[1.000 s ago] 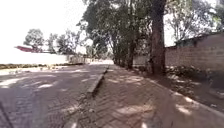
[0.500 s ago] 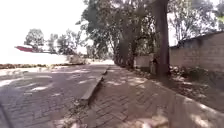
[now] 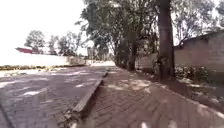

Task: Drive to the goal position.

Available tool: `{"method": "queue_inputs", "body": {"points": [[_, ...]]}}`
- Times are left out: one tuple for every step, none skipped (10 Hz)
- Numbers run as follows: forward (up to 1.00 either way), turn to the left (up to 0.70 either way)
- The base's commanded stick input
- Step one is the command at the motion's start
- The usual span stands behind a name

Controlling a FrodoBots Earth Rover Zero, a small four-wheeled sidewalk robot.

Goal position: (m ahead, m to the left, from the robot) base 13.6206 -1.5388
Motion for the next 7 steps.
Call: {"method": "queue_inputs", "body": {"points": [[0.70,0.00],[0.70,0.00],[0.70,0.00],[0.70,0.00],[0.70,0.00],[0.70,0.00],[0.70,0.00]]}}
